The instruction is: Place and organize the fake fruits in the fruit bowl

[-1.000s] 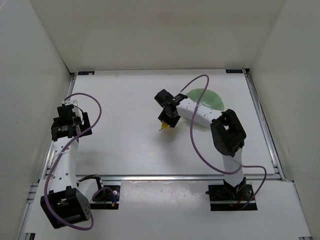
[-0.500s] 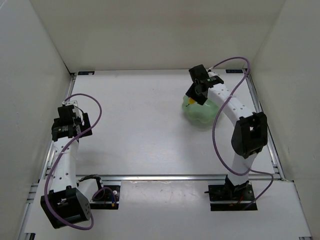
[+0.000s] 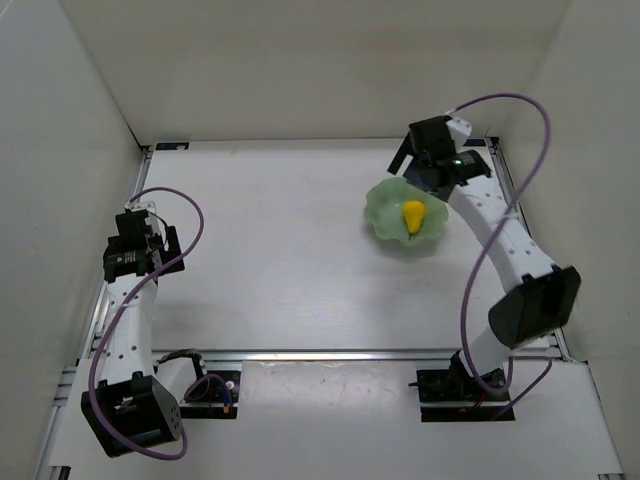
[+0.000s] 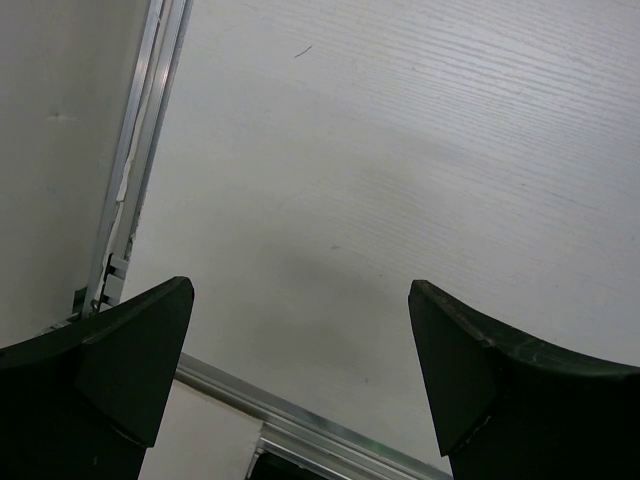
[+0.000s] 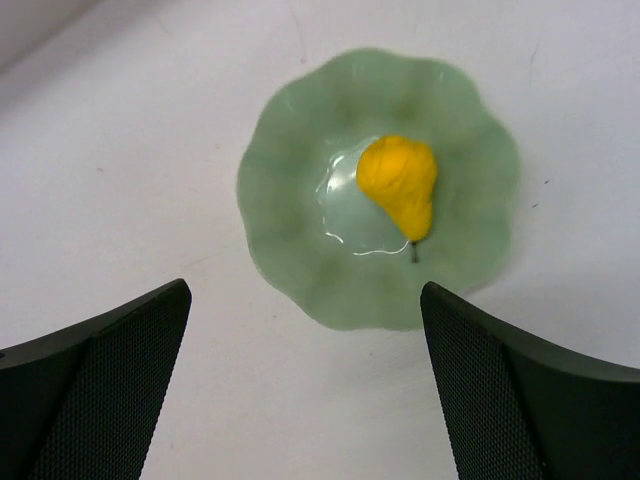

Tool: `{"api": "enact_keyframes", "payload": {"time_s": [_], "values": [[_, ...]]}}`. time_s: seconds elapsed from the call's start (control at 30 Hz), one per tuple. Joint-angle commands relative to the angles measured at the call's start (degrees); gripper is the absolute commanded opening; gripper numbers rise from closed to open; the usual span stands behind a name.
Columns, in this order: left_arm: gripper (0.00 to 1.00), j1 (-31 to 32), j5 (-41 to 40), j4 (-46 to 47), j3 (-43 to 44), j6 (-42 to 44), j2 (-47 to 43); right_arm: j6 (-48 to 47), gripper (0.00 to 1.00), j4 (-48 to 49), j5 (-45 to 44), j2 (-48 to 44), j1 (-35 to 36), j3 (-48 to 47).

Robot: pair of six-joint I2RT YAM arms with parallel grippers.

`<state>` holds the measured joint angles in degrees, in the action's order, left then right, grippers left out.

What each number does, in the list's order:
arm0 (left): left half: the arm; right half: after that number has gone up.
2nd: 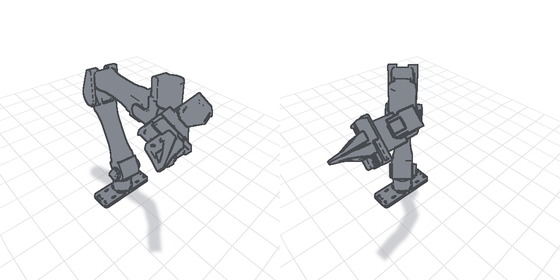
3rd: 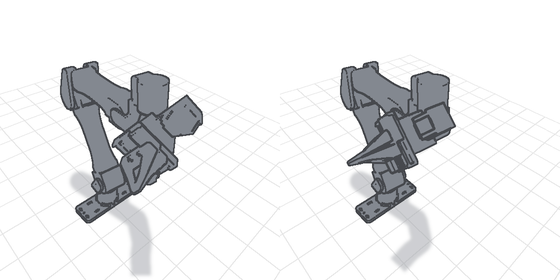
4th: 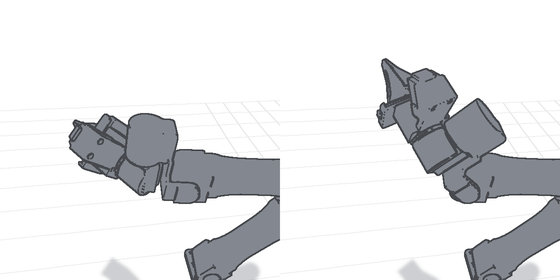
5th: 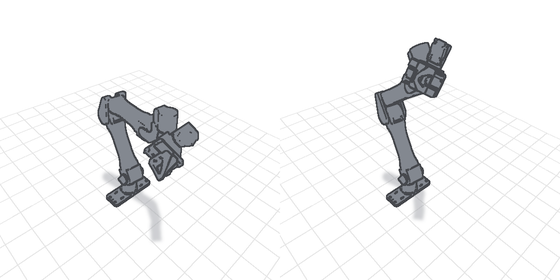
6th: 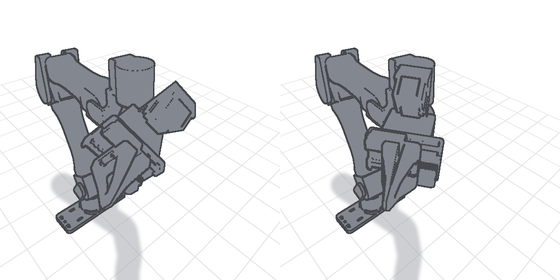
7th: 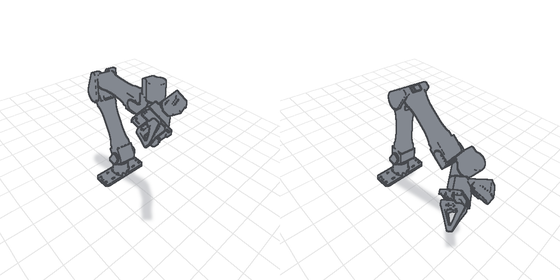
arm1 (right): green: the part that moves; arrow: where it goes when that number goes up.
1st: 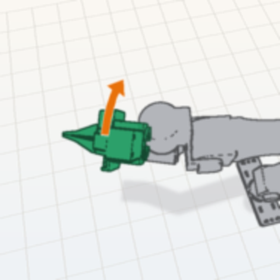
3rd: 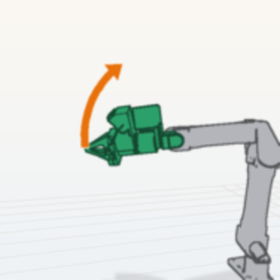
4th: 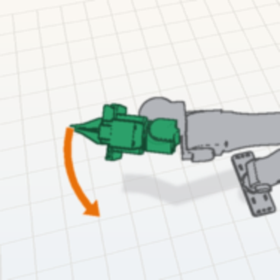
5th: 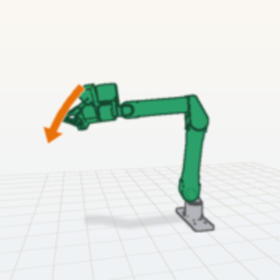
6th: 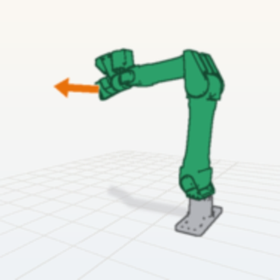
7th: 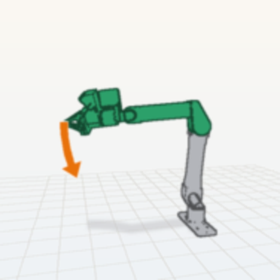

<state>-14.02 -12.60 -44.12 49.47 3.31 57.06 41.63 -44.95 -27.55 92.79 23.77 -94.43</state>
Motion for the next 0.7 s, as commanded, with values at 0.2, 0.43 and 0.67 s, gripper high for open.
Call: {"api": "enact_keyframes", "payload": {"time_s": [0.2, 0.43, 0.67], "values": [[1.00, 0.22, 0.65, 0.79, -0.08, 0.38, -0.02, -12.42, 1.00, -4.89, 20.95, -24.39, -32.70, 14.61], [1.00, 0.22, 0.65, 0.79, -0.08, 0.38, 1.04, -12.03, 1.00, -10.50, 6.23, -33.80, -42.49, 19.72], [1.00, 0.22, 0.65, 0.79, -0.08, 0.38, 1.04, -7.35, 1.00, -12.36, -3.56, -39.53, -42.49, 24.03]]}}
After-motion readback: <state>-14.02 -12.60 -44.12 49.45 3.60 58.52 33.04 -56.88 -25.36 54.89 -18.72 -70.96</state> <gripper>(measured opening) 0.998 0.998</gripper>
